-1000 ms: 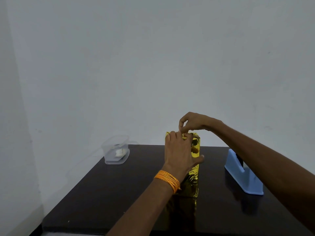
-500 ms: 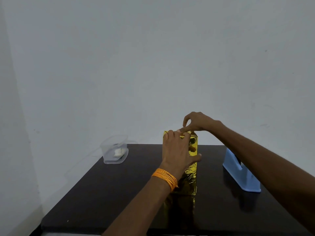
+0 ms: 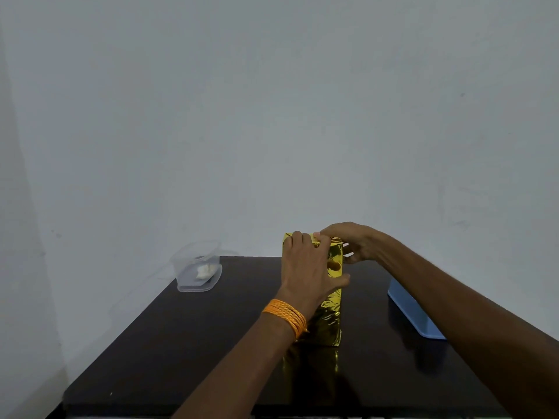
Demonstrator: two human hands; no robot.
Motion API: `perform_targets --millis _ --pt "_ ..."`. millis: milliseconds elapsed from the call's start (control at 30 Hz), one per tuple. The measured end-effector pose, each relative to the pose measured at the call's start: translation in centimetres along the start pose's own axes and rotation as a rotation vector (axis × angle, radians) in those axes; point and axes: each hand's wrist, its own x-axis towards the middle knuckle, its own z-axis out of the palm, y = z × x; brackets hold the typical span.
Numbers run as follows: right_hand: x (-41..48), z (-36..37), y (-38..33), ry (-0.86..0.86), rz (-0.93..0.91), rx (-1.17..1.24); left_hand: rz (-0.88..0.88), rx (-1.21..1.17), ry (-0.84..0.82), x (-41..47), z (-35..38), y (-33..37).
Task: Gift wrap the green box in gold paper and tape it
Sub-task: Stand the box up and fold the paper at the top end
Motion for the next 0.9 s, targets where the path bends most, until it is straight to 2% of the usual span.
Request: perform_targets --millis 100,167,300,367,467,567,667,900 --pt "0.2 0.3 0.8 0.002 0.008 0.088 -0.003 -0.073 0.054 0.3 -0.1 -0.3" --pt "0.3 0.3 1.0 -0.005 0.016 0.091 -0.042 -0.234 0.122 0.6 -0.8 -1.1" --pt "0.8 0.0 1.4 -0.058 0.027 0.152 -0.287 -0.623 0.205 2.5 -2.1 -3.9" --pt "0.9 0.1 1.6 -0.085 0.027 0.178 -0.446 -0.854 0.118 4.3 -1.9 -5.6" --pt "1.0 0.3 1.8 -0.087 0.02 0.199 -0.595 -1.206 -0.132 6.2 -1.0 -6.9" --pt "0.9 0.3 1.9 -0.079 0.017 0.223 -0.595 -1.255 -0.321 7.0 0.1 -7.0" --pt "1.0 0.2 2.1 -0.074 0.007 0.24 -0.627 -1.248 -0.395 7.8 1.0 -6.9" --pt "1.6 0.3 2.4 -0.09 -0.016 0.261 -0.675 -1.32 -0.294 7.7 2.4 -7.4"
